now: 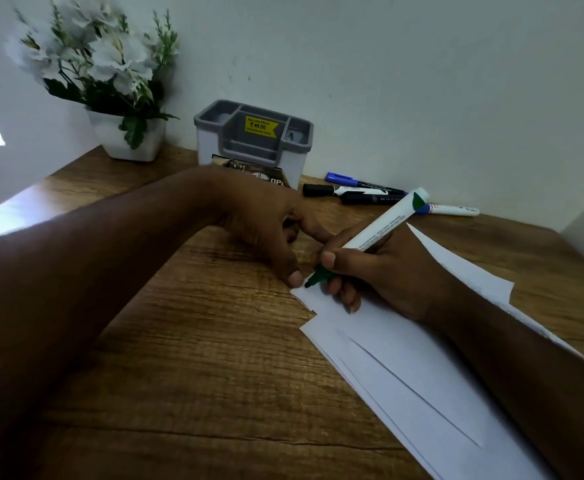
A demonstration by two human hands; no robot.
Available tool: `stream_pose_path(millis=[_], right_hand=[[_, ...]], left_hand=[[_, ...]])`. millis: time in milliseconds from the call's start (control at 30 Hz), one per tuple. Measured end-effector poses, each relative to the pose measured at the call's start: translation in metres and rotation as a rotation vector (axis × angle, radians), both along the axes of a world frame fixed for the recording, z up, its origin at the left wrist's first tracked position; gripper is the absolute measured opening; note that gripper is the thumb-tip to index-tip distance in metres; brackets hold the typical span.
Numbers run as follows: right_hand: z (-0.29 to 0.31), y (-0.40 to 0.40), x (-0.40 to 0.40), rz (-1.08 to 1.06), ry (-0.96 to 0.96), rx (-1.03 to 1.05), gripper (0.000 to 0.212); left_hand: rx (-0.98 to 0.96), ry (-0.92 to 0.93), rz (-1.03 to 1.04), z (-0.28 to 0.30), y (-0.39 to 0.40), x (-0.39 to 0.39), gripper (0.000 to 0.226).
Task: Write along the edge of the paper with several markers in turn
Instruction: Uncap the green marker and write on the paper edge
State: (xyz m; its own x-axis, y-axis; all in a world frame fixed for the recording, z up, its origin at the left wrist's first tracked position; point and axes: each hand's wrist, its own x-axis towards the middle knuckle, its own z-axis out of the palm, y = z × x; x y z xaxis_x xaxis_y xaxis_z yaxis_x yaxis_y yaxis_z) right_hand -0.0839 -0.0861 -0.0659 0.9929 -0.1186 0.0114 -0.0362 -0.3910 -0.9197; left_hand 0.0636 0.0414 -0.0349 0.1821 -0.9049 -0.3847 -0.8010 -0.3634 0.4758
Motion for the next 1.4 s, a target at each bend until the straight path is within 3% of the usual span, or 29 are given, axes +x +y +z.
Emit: stream_pose_path(millis=[200,367,700,1033,1400], right_hand=[[0.0004,0.004,0.0001,0.006,0.04,-0.045,0.009],[0.0022,0.0061,-0.0006,0.044,0.083,-0.068,0.008],[0.0016,0.0039,-0.0006,0.043,0.063,-0.052,0.028],[0.0016,0.0032,-0.003,0.011,0.031,-0.043,0.008],[0.0003,0.0029,-0.0022,-0.03,0.006,-0.088,0.01]], left_hand=[[0.01,-0.049,0.005,-0.0005,-0.0021,0.0,0.069],[0.003,-0.023,-0.006,0.0005,-0.0009,-0.0015,0.061],[0.018,-0.046,-0.004,-0.0009,-0.0021,0.0019,0.075],[0.03,-0.08,0.006,0.0002,-0.0019,0.0012,0.073],[0.033,-0.094,0.01,0.0004,-0.0027,0.0018,0.076]])
